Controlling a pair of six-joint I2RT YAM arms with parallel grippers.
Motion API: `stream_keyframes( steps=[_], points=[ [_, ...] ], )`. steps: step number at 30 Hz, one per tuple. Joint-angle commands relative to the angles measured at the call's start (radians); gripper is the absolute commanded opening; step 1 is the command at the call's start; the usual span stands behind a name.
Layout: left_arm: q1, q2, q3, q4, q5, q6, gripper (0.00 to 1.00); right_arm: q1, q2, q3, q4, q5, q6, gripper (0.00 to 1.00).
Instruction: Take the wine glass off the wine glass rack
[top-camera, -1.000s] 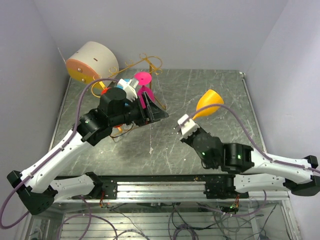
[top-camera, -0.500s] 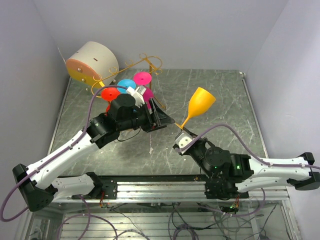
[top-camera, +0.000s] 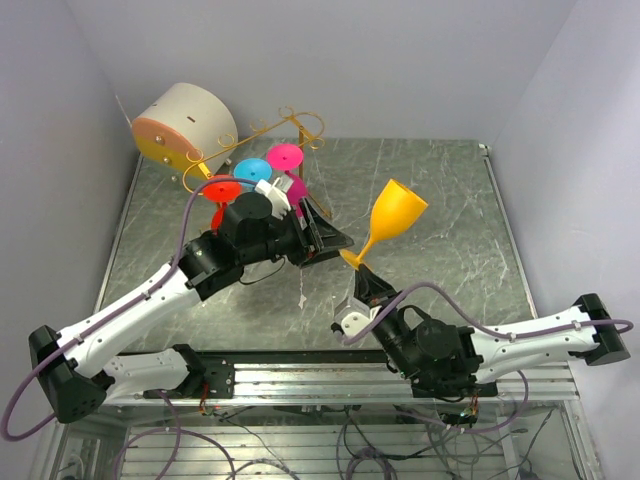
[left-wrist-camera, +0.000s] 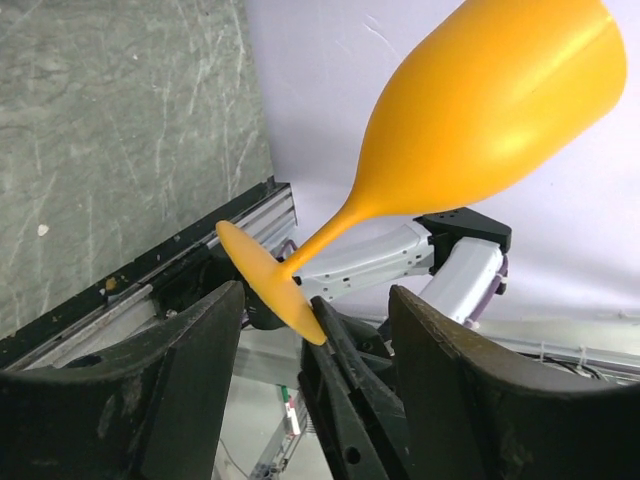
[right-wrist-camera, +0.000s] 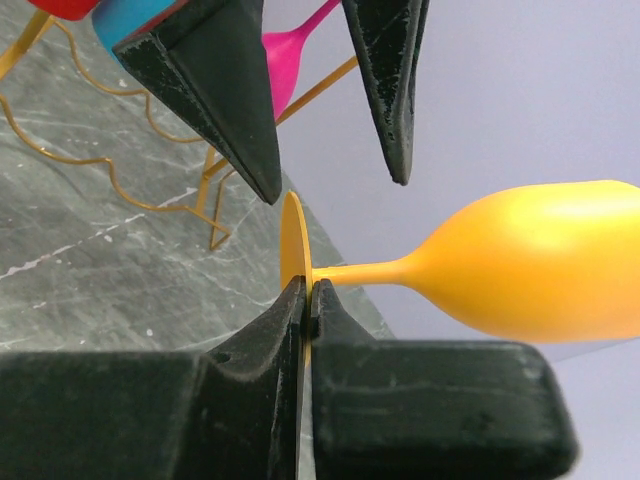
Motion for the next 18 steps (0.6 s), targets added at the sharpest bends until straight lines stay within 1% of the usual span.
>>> stream_keyframes(
  steps=[1, 3, 7, 9, 14, 18],
  points=[
    [-0.017, -0.005, -0.019, 0.092, 0.017, -0.044, 0.70, 0.023, 0.012, -0.028, 0.258, 0.043, -0.156, 0.00],
    [-0.018, -0.012, -0.034, 0.122, 0.019, -0.066, 0.70, 0.028, 0.044, -0.056, 0.380, 0.049, -0.243, 0.00],
    [-0.026, -0.020, -0.042, 0.123, 0.023, -0.073, 0.70, 0.049, 0.098, -0.119, 0.666, 0.042, -0.429, 0.00],
    [-0.027, -0.027, -0.047, 0.126, 0.018, -0.077, 0.70, 0.057, 0.126, -0.137, 0.767, 0.031, -0.500, 0.00],
    [-0.030, -0.027, -0.058, 0.152, 0.026, -0.092, 0.69, 0.079, 0.181, -0.155, 0.886, 0.010, -0.581, 0.00],
    [-0.034, -0.018, -0.065, 0.172, 0.035, -0.099, 0.69, 0.091, 0.213, -0.158, 0.929, -0.005, -0.610, 0.00]
  ],
)
